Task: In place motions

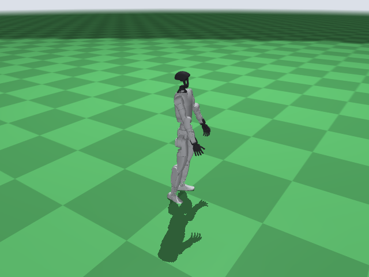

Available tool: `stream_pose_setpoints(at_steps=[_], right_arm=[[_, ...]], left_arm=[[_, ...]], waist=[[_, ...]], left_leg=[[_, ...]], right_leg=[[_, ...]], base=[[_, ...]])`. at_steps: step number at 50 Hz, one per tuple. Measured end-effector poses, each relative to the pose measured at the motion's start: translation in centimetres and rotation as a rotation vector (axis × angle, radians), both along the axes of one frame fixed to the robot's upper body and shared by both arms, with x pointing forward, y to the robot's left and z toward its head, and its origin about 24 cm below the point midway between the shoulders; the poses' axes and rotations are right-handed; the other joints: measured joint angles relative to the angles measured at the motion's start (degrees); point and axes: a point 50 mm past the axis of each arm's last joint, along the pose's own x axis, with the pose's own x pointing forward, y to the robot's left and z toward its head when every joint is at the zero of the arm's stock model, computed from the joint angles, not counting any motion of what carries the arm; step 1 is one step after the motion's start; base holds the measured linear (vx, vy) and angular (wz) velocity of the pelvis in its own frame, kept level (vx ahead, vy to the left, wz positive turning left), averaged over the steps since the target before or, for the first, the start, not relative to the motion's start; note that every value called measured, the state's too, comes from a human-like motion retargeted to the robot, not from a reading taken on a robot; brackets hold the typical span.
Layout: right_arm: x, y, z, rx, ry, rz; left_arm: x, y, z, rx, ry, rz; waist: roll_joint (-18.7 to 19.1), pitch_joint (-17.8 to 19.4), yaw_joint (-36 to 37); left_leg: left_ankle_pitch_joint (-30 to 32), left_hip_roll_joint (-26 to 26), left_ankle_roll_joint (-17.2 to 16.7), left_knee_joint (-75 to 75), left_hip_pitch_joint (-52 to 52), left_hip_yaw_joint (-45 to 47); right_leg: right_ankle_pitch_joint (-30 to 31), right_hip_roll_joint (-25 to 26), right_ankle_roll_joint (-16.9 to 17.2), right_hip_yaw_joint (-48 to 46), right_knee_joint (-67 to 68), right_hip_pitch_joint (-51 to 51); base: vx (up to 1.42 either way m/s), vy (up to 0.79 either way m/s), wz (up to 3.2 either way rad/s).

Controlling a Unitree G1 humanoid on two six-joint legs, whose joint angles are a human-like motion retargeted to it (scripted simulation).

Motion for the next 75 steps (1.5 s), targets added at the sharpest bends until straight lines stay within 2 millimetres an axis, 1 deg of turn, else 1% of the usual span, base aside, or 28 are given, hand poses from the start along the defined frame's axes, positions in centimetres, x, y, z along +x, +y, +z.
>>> stream_pose_setpoints(at_steps=[4, 8, 11, 12, 13, 15, 17, 18, 20, 25, 30, 33, 36, 39, 42, 46, 47, 50, 52, 55, 58, 60, 62, 64, 67, 70, 72, 75], right_arm=[[-9.6, 0.0, -2.8, -0.08, 0.208, -0.094], [-17.5, 0.2, -3.3, -0.088, 0.4, -0.063], [-22.3, 0.3, -3.0, -0.103, 0.525, -0.078], [-23.7, 0.3, -2.7, -0.098, 0.565, -0.105], [-24.7, 0.2, -2.5, -0.087, 0.601, -0.149], [-26.2, 0.4, -2.2, -0.03, 0.645, -0.289], [-26.7, 0.7, -2.1, 0.027, 0.656, -0.439], [-26.6, 0.6, -2.1, 0.043, 0.655, -0.497], [-26.0, 0.2, -2.1, 0.043, 0.635, -0.534], [-22.5, -0.6, -2.8, -0.01, 0.521, -0.408], [-18.1, -0.3, -3.4, -0.029, 0.39, -0.223], [-16.2, 0.2, -3.5, -0.052, 0.328, -0.163], [-15.4, 0.7, -3.6, -0.059, 0.296, -0.132], [-15.6, 1.1, -3.7, -0.051, 0.304, -0.116], [-16.7, 1.1, -3.7, -0.054, 0.347, -0.11], [-18.7, 0.6, -3.5, -0.076, 0.411, -0.12], [-19.2, 0.4, -3.4, -0.078, 0.424, -0.139], [-20.5, 0.0, -3.2, -0.077, 0.465, -0.218], [-21.1, -0.2, -3.1, -0.071, 0.487, -0.255], [-21.8, -0.3, -2.9, -0.061, 0.513, -0.322], [-21.6, -0.4, -2.9, -0.061, 0.527, -0.372], [-20.9, -0.5, -2.9, -0.069, 0.53, -0.396], [-19.3, -0.6, -3.0, -0.092, 0.512, -0.411], [-16.8, -0.6, -3.1, -0.101, 0.458, -0.425], [-11.6, 0.1, -3.0, -0.045, 0.329, -0.447], [-5.2, 1.3, -2.0, 0.074, 0.173, -0.461], [-0.5, 2.1, -0.6, 0.143, 0.05, -0.458], [6.2, 3.0, 2.6, 0.218, -0.141, -0.431]], left_arm=[[-9.2, -1.7, -2.1, -0.013, 0.274, 0.018], [-16.1, -4.5, -2.5, -0.035, 0.438, 0.174], [-20.2, -6.5, -2.2, -0.055, 0.527, 0.317], [-21.2, -7.0, -2.0, -0.058, 0.549, 0.36], [-22.0, -7.5, -1.9, -0.063, 0.565, 0.402], [-23.2, -8.0, -1.6, -0.066, 0.589, 0.444], [-23.6, -8.0, -1.5, -0.069, 0.596, 0.443], [-23.5, -7.9, -1.6, -0.073, 0.594, 0.432], [-23.1, -7.9, -1.7, -0.084, 0.577, 0.414], [-19.6, -6.9, -2.5, -0.099, 0.465, 0.3], [-16.0, -5.8, -2.9, -0.044, 0.356, 0.132], [-15.0, -5.8, -3.0, -0.042, 0.327, 0.082], [-14.9, -6.2, -3.1, -0.062, 0.331, 0.081], [-15.6, -6.7, -3.1, -0.083, 0.357, 0.095], [-16.7, -7.1, -3.0, -0.085, 0.394, 0.09], [-18.5, -7.7, -2.8, -0.07, 0.43, 0.104], [-18.8, -7.9, -2.8, -0.065, 0.434, 0.118], [-19.6, -8.6, -2.7, -0.067, 0.438, 0.227], [-19.9, -9.0, -2.7, -0.079, 0.447, 0.315], [-19.9, -8.7, -2.7, -0.076, 0.471, 0.341], [-18.8, -7.5, -2.7, -0.046, 0.488, 0.256], [-17.4, -6.1, -2.7, -0.009, 0.486, 0.173], [-15.1, -4.9, -2.8, 0.023, 0.46, 0.098], [-12.0, -4.0, -2.8, 0.032, 0.405, 0.043], [-6.2, -3.2, -2.3, 0.017, 0.286, -0.004], [0.5, -3.0, -0.9, -0.015, 0.131, -0.018], [5.2, -3.0, 0.8, -0.045, 0.011, -0.014], [11.9, -3.4, 4.4, -0.097, -0.177, 0.009]], waist=[[-0.3, 3.8, 0.0], [-0.4, 6.0, -0.5], [-0.3, 6.5, -1.1], [-0.3, 6.6, 0.6], [-0.5, 6.5, 6.7], [-0.7, 7.0, 10.6], [0.0, 7.6, 7.7], [0.3, 8.4, 2.2], [0.4, 9.2, -0.9], [0.5, 10.2, -0.4], [0.5, 10.8, 0.1], [0.6, 10.8, -0.1], [0.6, 10.6, -0.2], [0.5, 10.6, -0.2], [0.4, 10.6, 0.3], [0.7, 9.4, 7.3], [0.7, 9.5, 6.9], [0.1, 10.6, -5.3], [0.0, 10.8, -2.3], [-0.2, 10.5, -1.7], [-0.2, 9.8, -1.6], [-0.2, 9.3, -1.6], [-0.3, 9.1, -1.4], [-0.4, 9.0, -1.3], [-0.6, 8.3, -1.2], [-0.9, 7.2, -1.1], [-0.9, 6.1, -1.1], [-0.9, 4.5, -1.3]], left_leg=[[0.1, 0.0, 0.0, 0.0, 0.9, -0.2], [0.3, 0.0, -0.1, -0.1, 0.9, -0.5], [0.5, -0.2, -0.1, -0.1, 0.5, -1.1], [0.3, 0.1, -0.3, -0.2, 0.8, 0.6], [-0.5, 0.9, -0.8, -0.5, 1.6, 6.9], [-0.9, 1.2, -1.1, -0.6, 2.2, 10.7], [-0.3, 1.5, -0.9, -0.3, 1.6, 7.4], [0.4, 0.7, -0.5, 0.0, 1.1, 1.9], [0.9, 0.3, -0.3, 0.1, 0.8, -0.9], [1.2, 0.4, -0.4, 0.2, 0.9, -0.5], [1.3, 0.6, -0.5, 0.3, 1.1, -0.2], [1.3, 0.7, -0.5, 0.3, 1.1, -0.1], [1.3, 0.8, -0.5, 0.3, 1.1, -0.1], [1.2, 0.8, -0.5, 0.2, 1.2, 0.0], [1.1, 0.9, -0.5, 0.2, 1.5, 0.5], [-0.6, 2.8, -1.4, 0.1, 2.5, 8.0], [-0.9, 2.8, -1.5, 0.4, 2.5, 7.5], [0.8, 0.3, -0.6, 0.8, 1.2, -4.8], [0.8, 0.8, -0.7, 0.5, 1.6, -1.2], [1.1, 0.8, -0.7, 0.4, 1.4, -0.8], [1.1, 0.7, -0.7, 0.4, 1.1, -0.9], [1.2, 0.7, -0.7, 0.5, 0.8, -1.0], [1.2, 0.7, -0.7, 0.5, 0.8, -1.0], [1.3, 0.7, -0.7, 0.6, 0.9, -1.0], [1.4, 0.6, -0.6, 0.7, 0.9, -1.1], [1.6, 0.5, -0.6, 0.9, 0.9, -1.4], [1.6, 0.5, -0.6, 1.0, 0.6, -1.6], [1.6, 0.6, -0.6, 1.1, 0.2, -1.9]], right_leg=[[0.0, 0.0, 0.1, -0.2, -0.1, 1.1], [0.0, -0.2, 0.2, -0.5, -0.3, 1.4], [0.4, -0.1, -0.3, -1.2, 0.1, 0.4], [0.4, 0.2, -0.7, 0.5, 1.0, -0.8], [-0.3, 0.9, -1.1, 6.7, 2.7, -2.9], [-0.2, 1.7, -2.0, 10.2, 4.0, -4.7], [-0.3, 0.6, -0.3, 7.3, 2.4, -2.0], [0.4, 0.1, -0.3, 1.8, 0.9, -0.2], [0.7, -0.2, -0.2, -0.8, 0.0, 1.0], [0.8, 0.0, -0.6, -0.6, -0.2, 1.2], [1.0, 0.1, -0.8, -0.3, 0.0, 1.2], [1.0, 0.2, -0.9, -0.1, 0.1, 1.0], [1.0, 0.2, -0.9, 0.1, 0.2, 0.9], [1.0, 0.3, -0.9, 0.1, 0.2, 1.1], [0.8, 0.3, -0.8, 0.7, 0.2, 1.2], [-1.5, 0.7, 0.7, 8.3, 1.3, 1.0], [-1.5, 0.6, 0.6, 7.7, 1.7, 0.8], [0.8, -0.7, -0.2, -4.5, 0.3, 1.9], [0.6, -0.3, -0.3, -1.0, 0.2, 1.9], [0.8, -0.2, -0.4, -0.7, 0.1, 1.7], [0.8, -0.2, -0.5, -0.8, 0.1, 1.4], [0.8, -0.2, -0.5, -0.9, 0.0, 1.2], [0.9, -0.2, -0.5, -1.0, 0.1, 1.3], [0.9, -0.2, -0.6, -1.1, 0.0, 1.5], [1.0, -0.3, -0.8, -1.3, 0.0, 1.8], [1.0, -0.3, -0.9, -1.8, -0.1, 2.0], [1.0, -0.3, -0.9, -2.0, -0.1, 2.0], [1.0, -0.2, -0.9, -2.3, 0.0, 1.7]], base=[[0.05, 0.0, 0.01], [0.03, 0.0, 0.04], [0.07, 0.01, -0.04], [0.09, 0.03, -2.22], [0.05, 0.03, -3.19], [0.01, 0.02, -1.91], [-0.02, -0.01, 1.6], [-0.03, -0.02, 2.98], [-0.05, -0.01, 1.61], [-0.02, 0.0, -0.01], [-0.01, 0.0, -0.01], [0.0, 0.0, 0.0], [0.0, 0.0, 0.0], [0.0, 0.0, 0.0], [0.01, 0.0, -0.23], [0.01, 0.01, -1.41], [0.03, 0.0, 1.23], [0.04, -0.02, 2.65], [0.0, -0.01, -0.66], [-0.01, 0.0, -0.18], [0.0, 0.0, 0.0], [-0.06, -0.01, 0.03], [-0.09, -0.01, 0.04], [-0.07, -0.01, 0.03], [-0.07, -0.02, 0.08], [-0.02, -0.01, 0.04], [-0.03, -0.01, 0.07], [0.0, 0.0, 0.0]])
